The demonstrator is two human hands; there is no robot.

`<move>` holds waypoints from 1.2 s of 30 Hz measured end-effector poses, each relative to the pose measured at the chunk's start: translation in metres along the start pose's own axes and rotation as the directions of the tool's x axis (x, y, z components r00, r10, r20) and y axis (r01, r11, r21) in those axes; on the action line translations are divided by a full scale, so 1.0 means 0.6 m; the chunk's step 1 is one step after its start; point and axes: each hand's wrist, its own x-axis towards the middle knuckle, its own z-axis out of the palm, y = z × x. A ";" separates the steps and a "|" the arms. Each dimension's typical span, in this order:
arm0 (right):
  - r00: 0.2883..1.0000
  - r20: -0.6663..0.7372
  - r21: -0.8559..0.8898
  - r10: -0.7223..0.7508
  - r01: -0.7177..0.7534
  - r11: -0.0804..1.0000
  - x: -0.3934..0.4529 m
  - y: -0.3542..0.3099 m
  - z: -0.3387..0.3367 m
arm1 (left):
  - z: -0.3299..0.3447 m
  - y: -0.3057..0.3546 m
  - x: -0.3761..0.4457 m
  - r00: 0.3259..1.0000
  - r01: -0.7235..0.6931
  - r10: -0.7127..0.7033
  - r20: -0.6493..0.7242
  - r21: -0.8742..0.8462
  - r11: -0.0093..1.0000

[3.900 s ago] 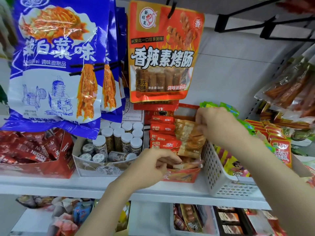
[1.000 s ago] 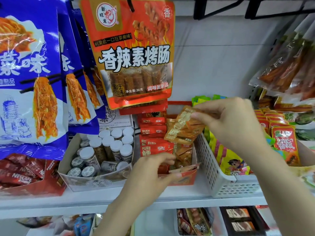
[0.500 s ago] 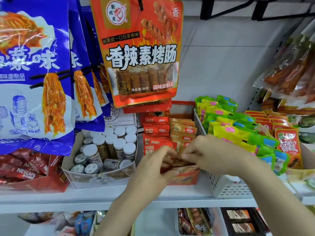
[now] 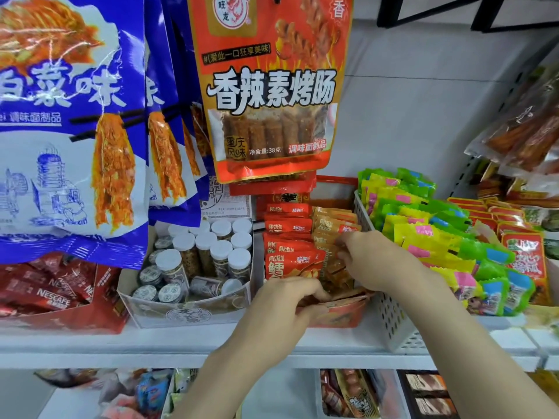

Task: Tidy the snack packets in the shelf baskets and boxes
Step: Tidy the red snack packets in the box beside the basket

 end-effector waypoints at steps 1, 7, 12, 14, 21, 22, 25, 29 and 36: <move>1.000 0.021 -0.011 0.008 -0.008 1.000 0.003 -0.002 0.002 | 0.000 0.001 -0.001 1.000 -0.001 0.001 0.008 0.005 1.000; 0.998 0.060 -0.059 0.032 -0.029 0.998 0.011 -0.002 0.000 | -0.003 0.005 -0.005 0.998 -0.017 0.015 0.065 0.044 0.999; 0.990 0.136 -0.095 0.024 -0.011 0.995 0.008 -0.009 0.012 | -0.003 0.003 -0.007 0.997 -0.026 0.022 0.080 0.051 0.998; 0.994 0.106 -0.077 0.009 0.000 0.997 0.005 -0.009 0.013 | -0.003 0.001 -0.007 0.996 -0.040 0.036 0.081 0.055 0.998; 1.000 0.021 -0.149 -0.002 0.006 0.989 -0.023 -0.014 0.052 | -0.017 -0.006 -0.001 0.998 -0.043 0.041 0.055 0.032 0.999; 1.000 0.004 -0.114 -0.005 0.005 0.993 -0.023 -0.013 0.055 | -0.019 -0.006 0.000 0.998 -0.040 0.038 0.055 0.039 0.998; 1.000 -0.012 -0.014 0.000 0.000 1.000 -0.023 -0.007 0.057 | -0.024 -0.003 0.000 0.997 -0.025 0.022 0.074 0.038 0.999; 0.996 0.012 0.328 0.084 -0.083 0.941 -0.034 -0.002 0.064 | -0.032 0.001 -0.001 0.996 -0.003 0.006 0.089 -0.030 1.000; 0.992 -0.035 0.551 0.119 -0.080 0.831 -0.042 0.004 0.080 | -0.036 -0.001 -0.001 0.988 0.007 -0.009 0.156 0.014 1.000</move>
